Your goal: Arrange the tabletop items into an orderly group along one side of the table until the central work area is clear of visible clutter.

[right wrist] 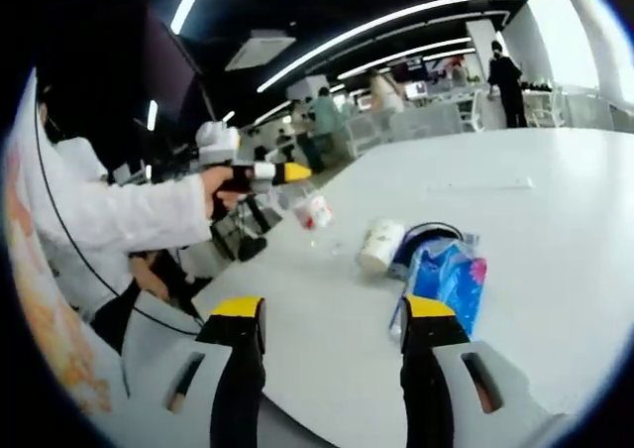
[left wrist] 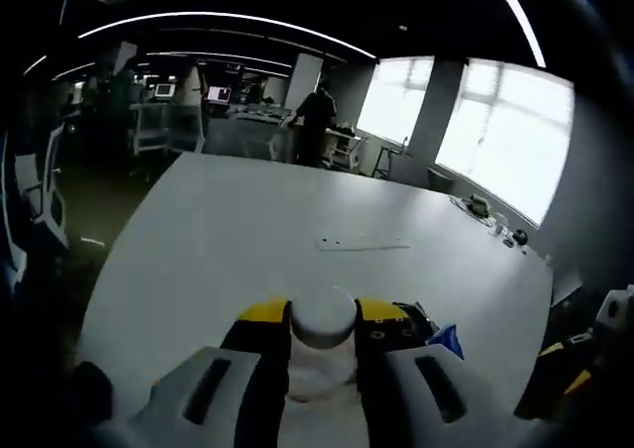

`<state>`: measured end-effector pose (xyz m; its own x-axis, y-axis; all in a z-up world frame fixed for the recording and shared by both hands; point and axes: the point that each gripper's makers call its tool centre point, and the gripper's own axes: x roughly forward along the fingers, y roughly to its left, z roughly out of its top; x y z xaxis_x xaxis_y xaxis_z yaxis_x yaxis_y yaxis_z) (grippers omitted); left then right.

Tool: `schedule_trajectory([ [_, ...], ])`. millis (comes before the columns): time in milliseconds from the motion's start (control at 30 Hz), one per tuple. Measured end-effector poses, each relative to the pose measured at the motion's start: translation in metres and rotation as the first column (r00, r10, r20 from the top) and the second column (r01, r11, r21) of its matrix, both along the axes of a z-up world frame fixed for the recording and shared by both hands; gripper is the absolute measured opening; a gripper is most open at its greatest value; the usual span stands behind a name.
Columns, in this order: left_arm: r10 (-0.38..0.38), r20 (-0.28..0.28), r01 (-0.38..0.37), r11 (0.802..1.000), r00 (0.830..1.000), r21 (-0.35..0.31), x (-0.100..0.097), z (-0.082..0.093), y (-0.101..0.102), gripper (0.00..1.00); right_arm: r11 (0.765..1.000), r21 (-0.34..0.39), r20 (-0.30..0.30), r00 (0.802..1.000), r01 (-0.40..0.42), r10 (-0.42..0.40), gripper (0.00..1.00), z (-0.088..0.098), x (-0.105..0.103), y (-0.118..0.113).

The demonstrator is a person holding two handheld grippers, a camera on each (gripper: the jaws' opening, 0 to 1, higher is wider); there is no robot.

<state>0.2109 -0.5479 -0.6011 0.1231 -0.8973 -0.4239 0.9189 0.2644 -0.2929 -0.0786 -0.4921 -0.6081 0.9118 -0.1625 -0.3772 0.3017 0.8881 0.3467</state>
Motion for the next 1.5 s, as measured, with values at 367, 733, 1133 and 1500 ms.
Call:
schedule_trajectory([
  [367, 0.039, -0.04, -0.04, 0.999, 0.998, -0.012, 0.025, -0.012, -0.024, 0.22, 0.999, 0.003, -0.006, 0.999, 0.042, -0.042, 0.52, 0.0, -0.002, -0.006],
  [733, 0.136, -0.008, -0.136, 0.991, 0.991, -0.013, 0.047, -0.009, -0.039, 0.21, 0.998, 0.021, -0.005, 0.999, 0.053, -0.053, 0.51, -0.005, 0.006, -0.011],
  [1133, 0.172, 0.038, -0.173, 0.985, 0.984, 0.026, 0.046, -0.019, -0.049, 0.22, 0.998, 0.038, 0.0, 0.999, 0.041, -0.041, 0.5, -0.006, 0.008, -0.008],
  [1500, 0.133, 0.091, -0.135, 0.991, 0.987, 0.021, 0.038, -0.018, -0.05, 0.22, 0.999, 0.043, 0.003, 1.0, 0.001, -0.001, 0.5, -0.002, 0.007, -0.004],
])
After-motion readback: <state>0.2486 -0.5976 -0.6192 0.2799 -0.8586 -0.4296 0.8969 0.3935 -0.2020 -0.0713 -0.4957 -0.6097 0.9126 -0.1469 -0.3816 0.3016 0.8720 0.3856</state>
